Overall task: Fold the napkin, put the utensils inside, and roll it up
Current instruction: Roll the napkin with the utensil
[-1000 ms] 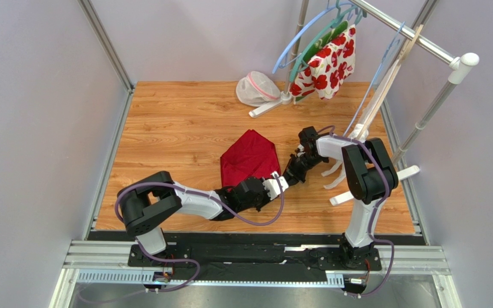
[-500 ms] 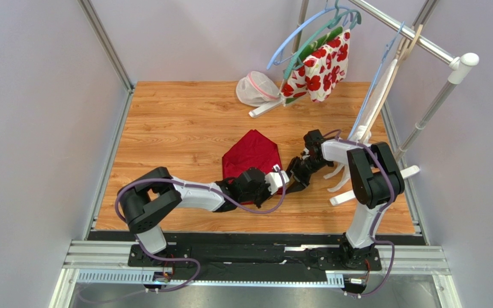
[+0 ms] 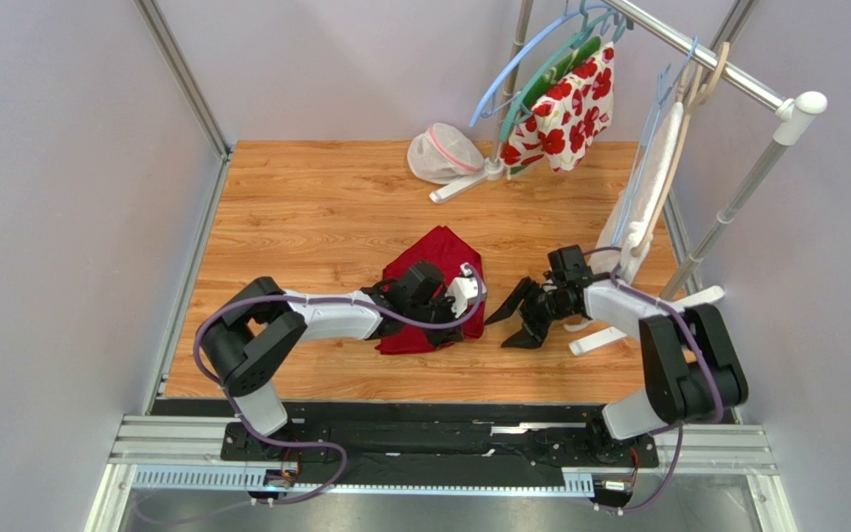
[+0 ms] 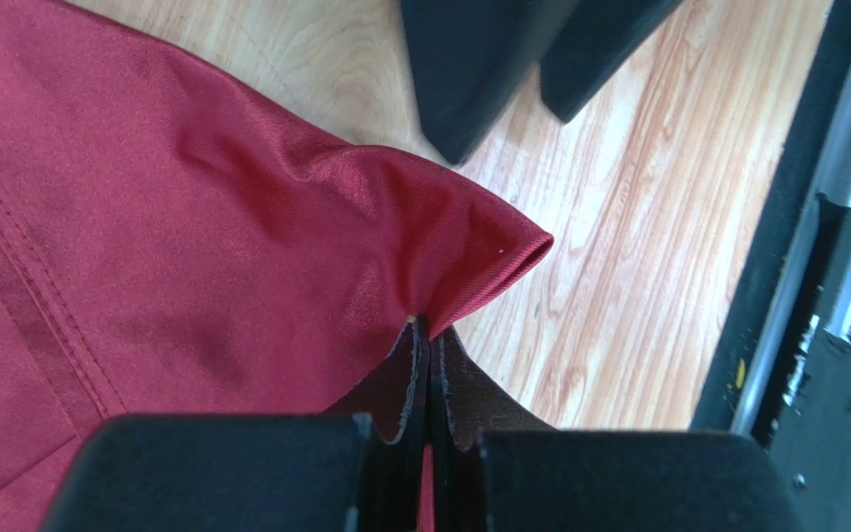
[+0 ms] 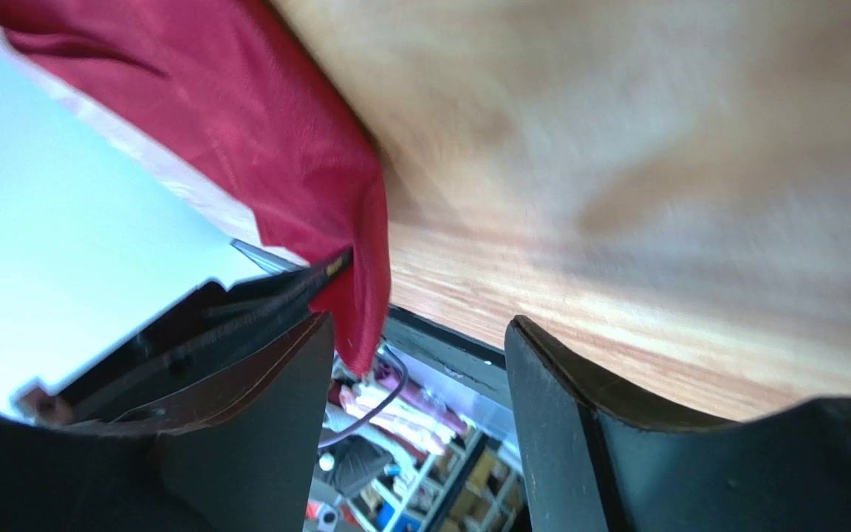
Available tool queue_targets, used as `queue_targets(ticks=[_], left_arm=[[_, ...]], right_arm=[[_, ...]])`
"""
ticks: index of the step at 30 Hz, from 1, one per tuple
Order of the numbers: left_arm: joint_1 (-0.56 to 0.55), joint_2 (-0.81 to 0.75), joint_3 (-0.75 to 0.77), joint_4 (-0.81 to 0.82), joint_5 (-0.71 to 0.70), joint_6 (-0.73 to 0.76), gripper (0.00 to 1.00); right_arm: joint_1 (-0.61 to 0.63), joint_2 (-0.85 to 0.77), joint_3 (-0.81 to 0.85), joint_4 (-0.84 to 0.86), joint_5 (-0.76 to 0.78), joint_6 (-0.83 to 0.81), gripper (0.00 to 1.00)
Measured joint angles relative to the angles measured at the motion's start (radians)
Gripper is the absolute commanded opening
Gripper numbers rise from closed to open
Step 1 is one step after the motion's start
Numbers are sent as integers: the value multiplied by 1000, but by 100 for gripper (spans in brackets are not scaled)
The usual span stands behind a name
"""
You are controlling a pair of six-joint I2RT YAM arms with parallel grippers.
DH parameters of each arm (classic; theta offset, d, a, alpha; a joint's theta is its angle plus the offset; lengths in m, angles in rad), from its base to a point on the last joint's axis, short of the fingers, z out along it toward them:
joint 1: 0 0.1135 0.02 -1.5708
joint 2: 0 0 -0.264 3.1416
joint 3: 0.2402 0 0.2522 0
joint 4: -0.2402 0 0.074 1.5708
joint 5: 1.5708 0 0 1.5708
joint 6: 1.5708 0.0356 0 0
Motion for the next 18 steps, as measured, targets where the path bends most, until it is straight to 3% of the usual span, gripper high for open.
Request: queue_targets(ticks=[6, 11, 18], left_arm=[[54, 37, 66, -90, 128, -5, 0], [95, 87, 131, -171, 227, -8, 0], [151, 139, 220, -291, 346, -6, 0]], right_arm=[[-15, -211, -132, 154, 43, 37, 62], [-2, -345, -199, 277, 79, -41, 61], [125, -468, -319, 416, 149, -161, 59]])
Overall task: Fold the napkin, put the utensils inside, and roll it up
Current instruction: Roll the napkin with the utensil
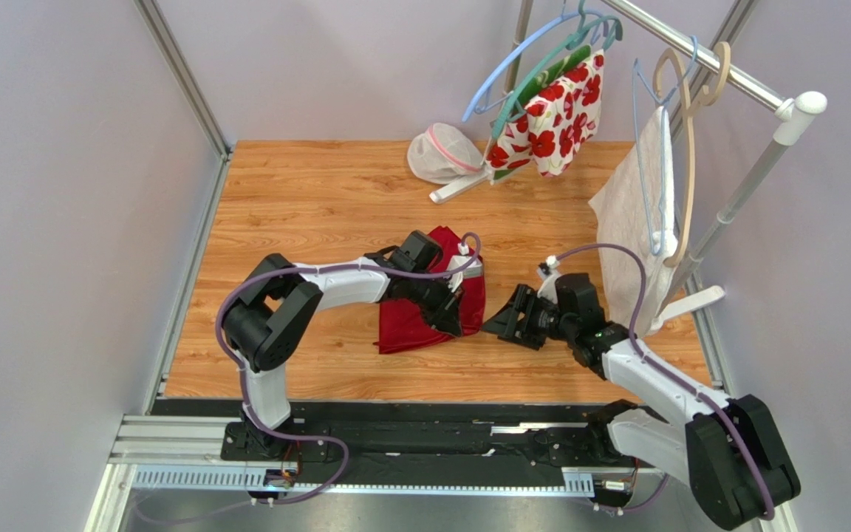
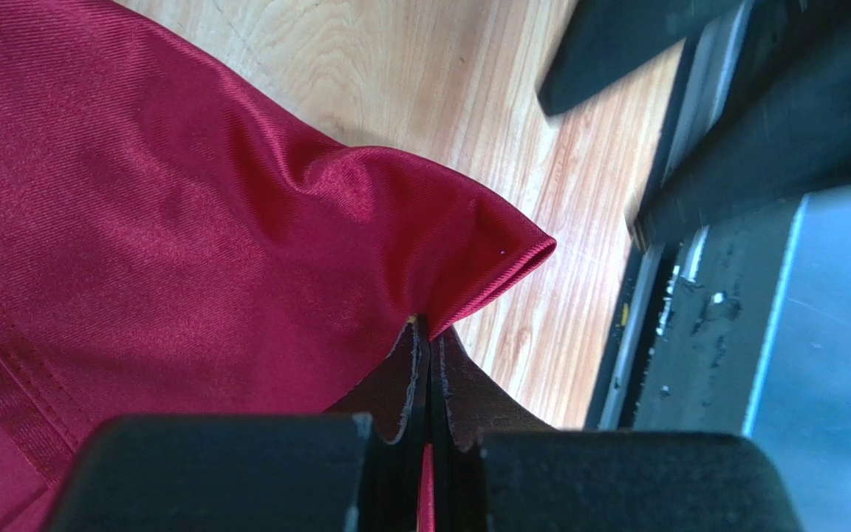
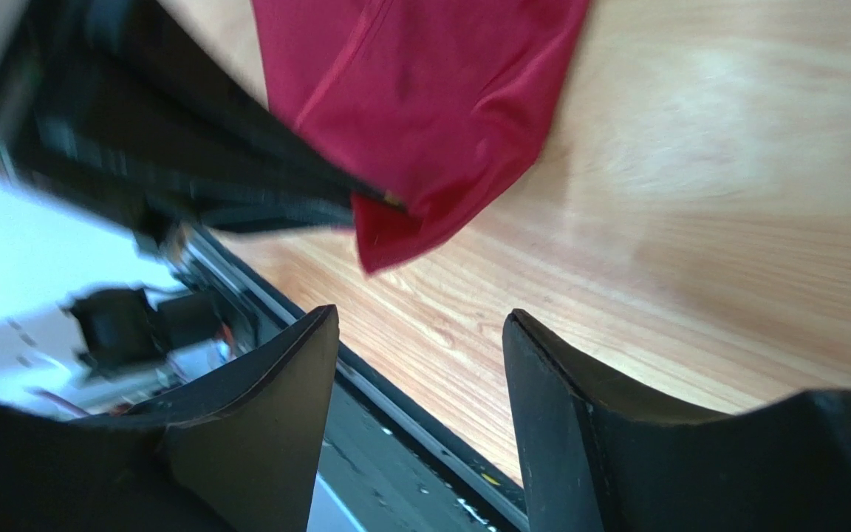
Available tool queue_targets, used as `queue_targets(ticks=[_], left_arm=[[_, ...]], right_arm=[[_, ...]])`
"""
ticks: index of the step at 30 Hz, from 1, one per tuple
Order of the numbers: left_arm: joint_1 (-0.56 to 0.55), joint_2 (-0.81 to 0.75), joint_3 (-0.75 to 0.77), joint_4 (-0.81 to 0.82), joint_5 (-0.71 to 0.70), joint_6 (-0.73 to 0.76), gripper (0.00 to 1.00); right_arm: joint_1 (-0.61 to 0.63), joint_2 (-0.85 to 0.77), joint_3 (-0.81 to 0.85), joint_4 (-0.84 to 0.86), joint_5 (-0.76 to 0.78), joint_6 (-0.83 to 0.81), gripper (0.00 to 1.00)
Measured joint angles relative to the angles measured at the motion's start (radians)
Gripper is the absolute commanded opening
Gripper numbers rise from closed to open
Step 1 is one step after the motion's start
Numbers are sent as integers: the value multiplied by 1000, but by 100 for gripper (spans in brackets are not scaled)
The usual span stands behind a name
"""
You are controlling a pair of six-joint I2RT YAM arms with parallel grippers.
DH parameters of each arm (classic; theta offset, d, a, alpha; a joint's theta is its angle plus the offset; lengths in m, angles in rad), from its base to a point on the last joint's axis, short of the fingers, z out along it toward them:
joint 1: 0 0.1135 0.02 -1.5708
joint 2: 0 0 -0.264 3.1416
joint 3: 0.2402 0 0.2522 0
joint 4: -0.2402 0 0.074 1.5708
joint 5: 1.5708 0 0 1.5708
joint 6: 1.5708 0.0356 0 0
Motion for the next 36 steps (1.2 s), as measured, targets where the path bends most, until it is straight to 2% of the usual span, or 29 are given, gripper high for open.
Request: queue_targets(ticks=[7, 14, 24, 36], left_arm=[[51, 68, 102, -138, 104, 15, 0], [79, 151, 196, -288, 179, 60, 0], [107, 214, 270, -453, 250, 126, 0], [122, 248, 329, -562, 278, 179, 0]], right_arm=[[217, -108, -33, 66, 141, -163, 60], [335, -192, -47, 98, 330, -351, 61], [405, -40, -38, 105, 484, -558, 61], [481, 58, -30, 244, 506, -746, 59]])
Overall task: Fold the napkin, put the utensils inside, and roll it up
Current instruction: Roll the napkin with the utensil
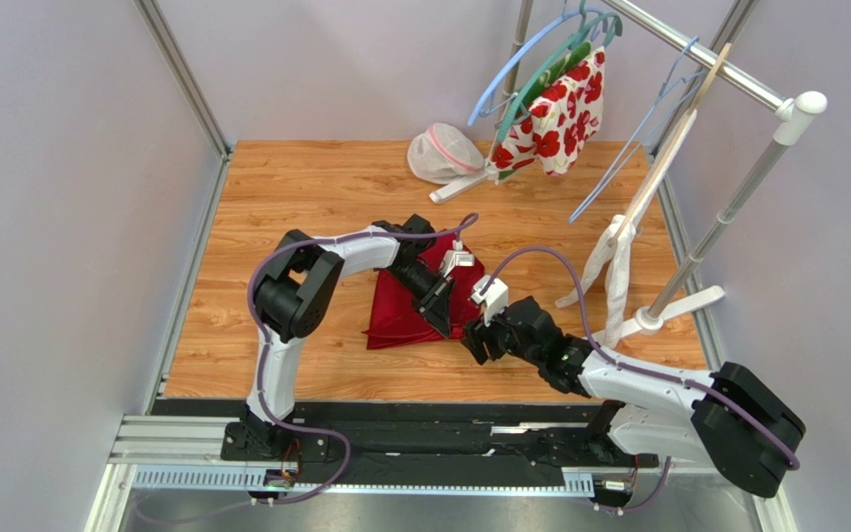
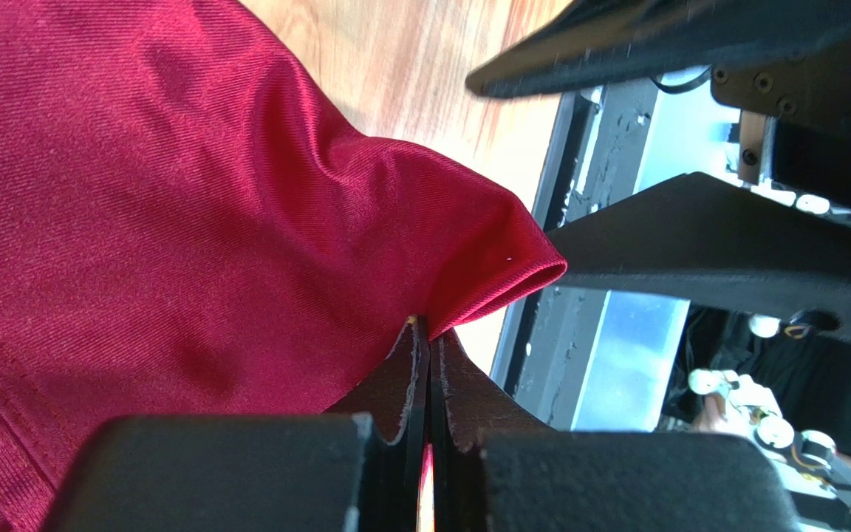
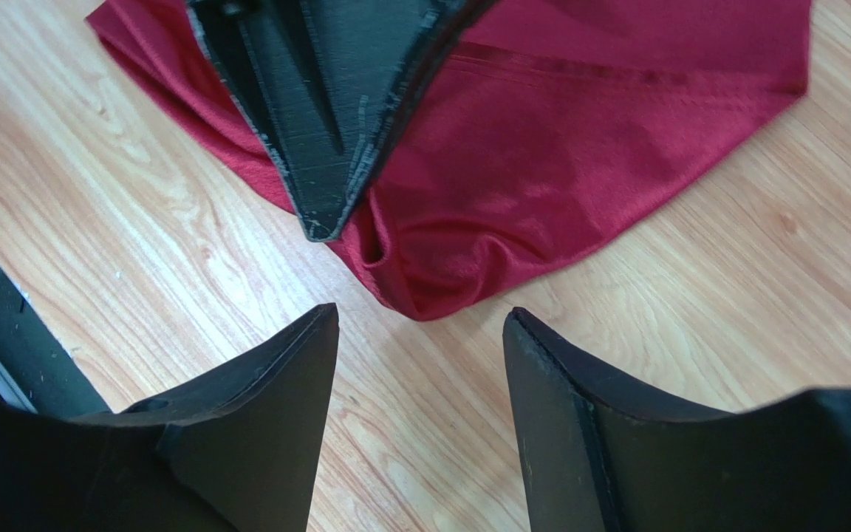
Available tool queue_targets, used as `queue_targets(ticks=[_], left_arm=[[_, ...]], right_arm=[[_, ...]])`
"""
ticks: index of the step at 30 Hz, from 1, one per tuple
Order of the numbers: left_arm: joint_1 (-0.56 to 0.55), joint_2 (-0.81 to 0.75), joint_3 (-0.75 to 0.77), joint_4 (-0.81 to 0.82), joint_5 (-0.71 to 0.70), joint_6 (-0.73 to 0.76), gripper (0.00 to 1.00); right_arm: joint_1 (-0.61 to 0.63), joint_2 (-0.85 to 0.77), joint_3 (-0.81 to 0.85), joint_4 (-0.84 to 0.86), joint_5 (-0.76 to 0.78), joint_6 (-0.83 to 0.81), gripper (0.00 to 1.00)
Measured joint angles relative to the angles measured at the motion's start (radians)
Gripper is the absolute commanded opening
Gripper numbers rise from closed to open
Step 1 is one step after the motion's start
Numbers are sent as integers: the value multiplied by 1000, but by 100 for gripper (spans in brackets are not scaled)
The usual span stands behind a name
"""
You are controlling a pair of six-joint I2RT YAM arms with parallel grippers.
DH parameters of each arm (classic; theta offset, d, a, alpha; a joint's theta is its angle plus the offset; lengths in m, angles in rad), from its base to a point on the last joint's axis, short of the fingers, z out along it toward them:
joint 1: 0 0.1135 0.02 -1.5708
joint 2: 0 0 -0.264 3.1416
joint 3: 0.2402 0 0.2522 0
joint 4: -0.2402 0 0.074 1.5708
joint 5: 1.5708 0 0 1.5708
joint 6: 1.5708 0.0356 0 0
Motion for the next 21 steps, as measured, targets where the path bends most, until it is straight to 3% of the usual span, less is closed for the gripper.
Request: queue_targets(ticks=[14, 21], left_arm=[[8, 3, 0, -33, 14, 22, 0], [8, 8, 0, -40, 16, 27, 0]], right_arm=[[20, 137, 44, 63, -55, -105, 44], [20, 191, 72, 84, -106, -122, 30]])
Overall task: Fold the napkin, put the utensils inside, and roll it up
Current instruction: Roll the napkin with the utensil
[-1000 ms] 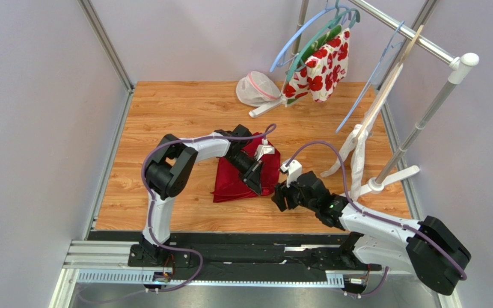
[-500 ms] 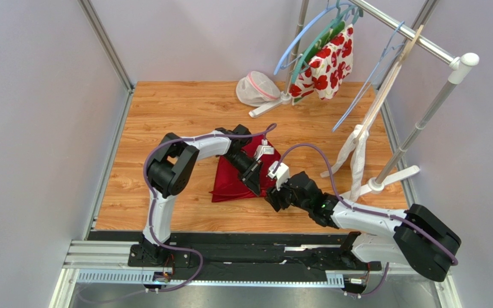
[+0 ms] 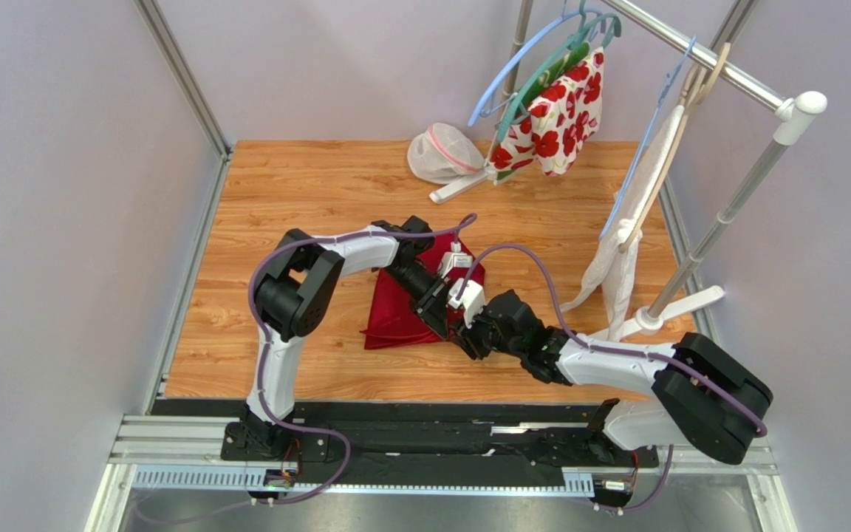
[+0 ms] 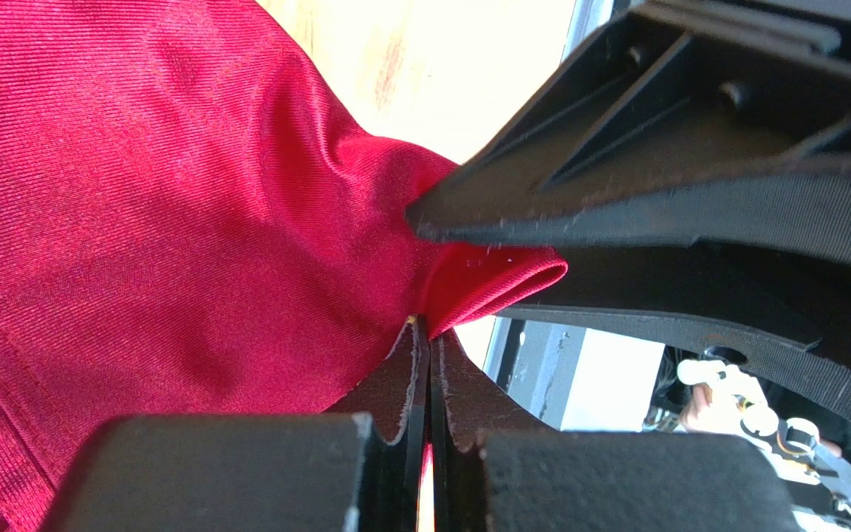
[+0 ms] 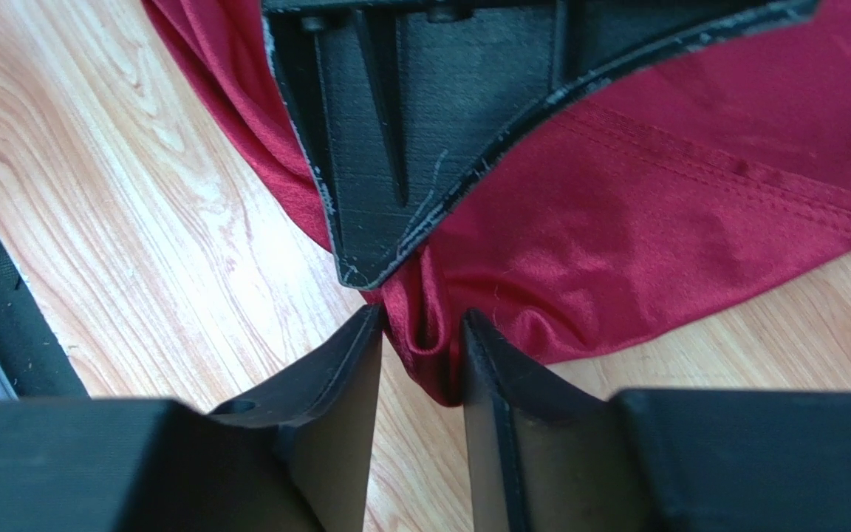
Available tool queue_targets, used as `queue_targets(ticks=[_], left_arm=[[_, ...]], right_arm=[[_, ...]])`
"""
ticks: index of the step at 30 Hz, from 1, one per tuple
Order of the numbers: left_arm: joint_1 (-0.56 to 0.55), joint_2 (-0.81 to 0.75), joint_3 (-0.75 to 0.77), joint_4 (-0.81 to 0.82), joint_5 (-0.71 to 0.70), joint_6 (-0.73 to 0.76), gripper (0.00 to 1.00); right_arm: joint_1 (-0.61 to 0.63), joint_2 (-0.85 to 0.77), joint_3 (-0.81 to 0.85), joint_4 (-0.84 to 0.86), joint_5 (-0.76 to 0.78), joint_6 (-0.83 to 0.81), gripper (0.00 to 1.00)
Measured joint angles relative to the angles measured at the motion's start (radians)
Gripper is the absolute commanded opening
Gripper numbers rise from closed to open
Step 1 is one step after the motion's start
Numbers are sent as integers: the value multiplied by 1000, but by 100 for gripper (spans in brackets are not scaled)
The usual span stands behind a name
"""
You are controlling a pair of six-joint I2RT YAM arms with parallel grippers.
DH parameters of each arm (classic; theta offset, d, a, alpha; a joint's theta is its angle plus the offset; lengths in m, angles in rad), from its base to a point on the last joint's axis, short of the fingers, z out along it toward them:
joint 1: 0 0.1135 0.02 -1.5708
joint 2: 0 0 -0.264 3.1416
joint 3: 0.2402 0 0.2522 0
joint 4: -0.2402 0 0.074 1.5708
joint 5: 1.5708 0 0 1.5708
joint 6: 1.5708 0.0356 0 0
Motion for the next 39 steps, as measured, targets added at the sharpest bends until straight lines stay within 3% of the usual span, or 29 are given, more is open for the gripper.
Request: queue_targets(ticks=[15, 23, 24, 28, 39], left_arm=[[2, 5, 3, -7, -2, 4, 1], [8, 5, 3, 0, -5, -2, 33], [9, 5, 3, 4, -5, -6, 41], [18, 4, 3, 16, -5, -16, 51], [73, -148, -66, 154, -63, -100, 57]], right_arm=[[0, 53, 27, -3, -49, -5, 3], [-2, 74, 44, -22, -66, -4, 0], [-5, 78, 45, -26, -72, -2, 0], [-14, 85, 44, -46, -94, 8, 0], [-127, 100, 58, -66, -234, 85, 0]])
